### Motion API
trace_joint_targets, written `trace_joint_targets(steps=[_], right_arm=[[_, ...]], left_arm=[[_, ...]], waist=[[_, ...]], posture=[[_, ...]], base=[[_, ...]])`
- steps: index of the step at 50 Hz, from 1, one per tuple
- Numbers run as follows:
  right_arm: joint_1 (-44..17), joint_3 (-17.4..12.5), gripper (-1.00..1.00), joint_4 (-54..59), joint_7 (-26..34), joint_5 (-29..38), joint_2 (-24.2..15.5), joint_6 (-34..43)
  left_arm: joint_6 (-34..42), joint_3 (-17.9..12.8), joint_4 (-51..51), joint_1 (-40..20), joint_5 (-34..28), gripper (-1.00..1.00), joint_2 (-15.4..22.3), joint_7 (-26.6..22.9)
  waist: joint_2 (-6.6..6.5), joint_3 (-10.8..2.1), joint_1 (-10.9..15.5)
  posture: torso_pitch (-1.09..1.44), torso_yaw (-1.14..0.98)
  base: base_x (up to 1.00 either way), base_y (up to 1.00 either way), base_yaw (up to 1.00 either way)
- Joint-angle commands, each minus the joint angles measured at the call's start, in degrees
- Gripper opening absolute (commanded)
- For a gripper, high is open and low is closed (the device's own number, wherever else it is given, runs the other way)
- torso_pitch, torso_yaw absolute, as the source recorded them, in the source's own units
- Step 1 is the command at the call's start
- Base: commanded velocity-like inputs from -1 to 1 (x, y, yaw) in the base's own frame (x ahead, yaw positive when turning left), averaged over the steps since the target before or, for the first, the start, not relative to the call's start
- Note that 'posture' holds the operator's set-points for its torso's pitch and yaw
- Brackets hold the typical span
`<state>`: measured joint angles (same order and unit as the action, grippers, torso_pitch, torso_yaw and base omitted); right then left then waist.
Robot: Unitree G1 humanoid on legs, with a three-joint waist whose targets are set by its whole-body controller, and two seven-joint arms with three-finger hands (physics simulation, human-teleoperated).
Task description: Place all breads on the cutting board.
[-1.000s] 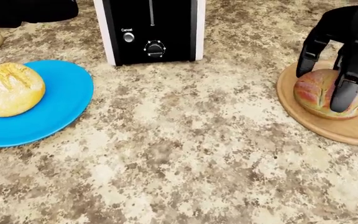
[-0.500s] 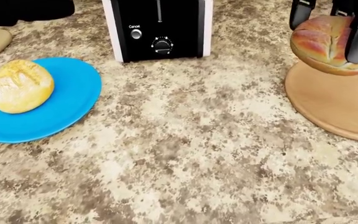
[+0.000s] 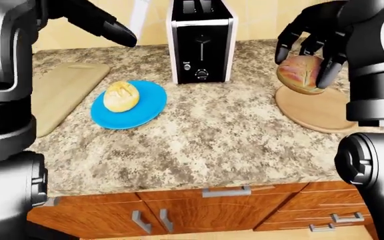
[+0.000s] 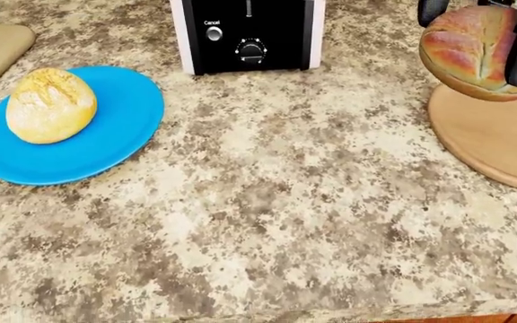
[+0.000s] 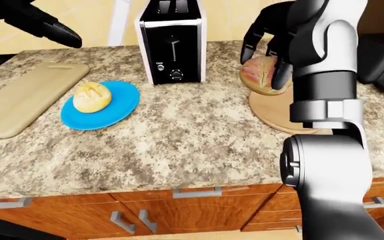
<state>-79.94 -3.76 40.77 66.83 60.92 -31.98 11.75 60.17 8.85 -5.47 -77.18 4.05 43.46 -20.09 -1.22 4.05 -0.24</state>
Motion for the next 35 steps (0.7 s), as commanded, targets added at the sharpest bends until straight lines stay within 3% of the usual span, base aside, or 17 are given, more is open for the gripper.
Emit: trace_joint_targets(steps=[1,2,4,7,11,14,15,20,23,26,32,35], right_arm=[[-2.5,-0.4,-1.0,-3.0,-0.7,0.2,-0.4,-0.2],[-2.5,-0.4,-1.0,-3.3,-0.4,0.2,-0.3,-0.1],[-2.5,-0.4,-1.0,-3.5,-0.3,0.3,-0.1,-0.2],[-2.8,-0.3,-1.0,-3.3,-0.1,0.5,0.0,-0.4],[-3.0,-0.2,-1.0,-3.6,0.4,0.8,0.0,-0.5],[-2.0,-0.4,-1.0,-3.7,-0.2,0.9,0.1,-0.8],[-1.7,-0.4,-1.0,-3.9,-0.4,0.9,0.1,-0.8],[-1.4,-0.4,-1.0,-3.5,-0.6,1.1,0.2,-1.0],[-0.6,-0.4,-1.0,-3.7,-0.7,1.0,0.4,-1.2],[-0.4,-0.4,-1.0,-3.6,-0.6,1.2,0.1,-1.4],[-0.2,-0.5,-1.0,-3.1,-1.3,1.3,0.3,-1.4],[0.2,-0.6,-1.0,-3.3,-1.4,1.2,0.3,-1.5]], left_arm=[[-7.3,-0.2,-6.9,-3.5,-13.8,1.0,-1.5,-11.1],[-12.0,1.1,-13.6,-5.1,-19.6,1.0,-2.1,-13.9],[-19.4,0.5,-25.7,-9.7,-29.2,1.0,-4.8,-17.4],[-30.8,-0.8,-41.6,-16.3,-40.8,1.0,-8.2,-16.7],[-38.9,-2.4,-57.8,-23.4,-50.8,1.0,-10.7,-13.9],[-40.0,-3.4,-63.8,-24.8,-55.4,1.0,-11.7,-13.5],[-40.1,-2.9,-65.1,-25.2,-57.7,1.0,-11.6,-13.7],[-40.9,0.8,-66.2,-26.7,-69.3,1.0,-11.3,-27.0],[-44.3,1.4,-64.6,-26.9,-75.0,1.0,-12.0,-34.8],[-47.5,0.2,-60.8,-24.9,-78.6,1.0,-12.5,-42.1],[-49.9,-3.9,-55.7,-22.1,-83.4,1.0,-13.5,-46.7],[-49.8,-6.5,-53.3,-21.5,-82.7,1.0,-15.1,-49.5]], waist=[[0.51,-1.69,0.1],[0.62,-1.86,0.2],[0.9,-2.04,0.3],[1.43,-2.34,0.1],[2.18,-2.58,0.0],[2.47,-2.63,0.0],[2.51,-2.63,0.1],[2.55,-2.79,0.2],[2.7,-2.57,0.3],[2.89,-2.34,0.3],[2.85,-2.27,0.4],[2.87,-2.28,0.3]], posture=[[0.0,0.0],[0.0,0.0],[0.0,0.0],[0.0,0.0],[0.0,0.0],[0.0,0.0],[0.0,0.0],[0.0,0.0],[0.0,0.0],[0.0,0.0],[0.0,0.0],[0.0,0.0]], base=[[0.0,0.0,0.0],[0.0,0.0,0.0],[0.0,0.0,0.0],[0.0,0.0,0.0],[0.0,0.0,0.0],[0.0,0.0,0.0],[0.0,0.0,0.0],[0.0,0.0,0.0],[0.0,0.0,0.0],[0.0,0.0,0.0],[0.0,0.0,0.0],[0.0,0.0,0.0]])
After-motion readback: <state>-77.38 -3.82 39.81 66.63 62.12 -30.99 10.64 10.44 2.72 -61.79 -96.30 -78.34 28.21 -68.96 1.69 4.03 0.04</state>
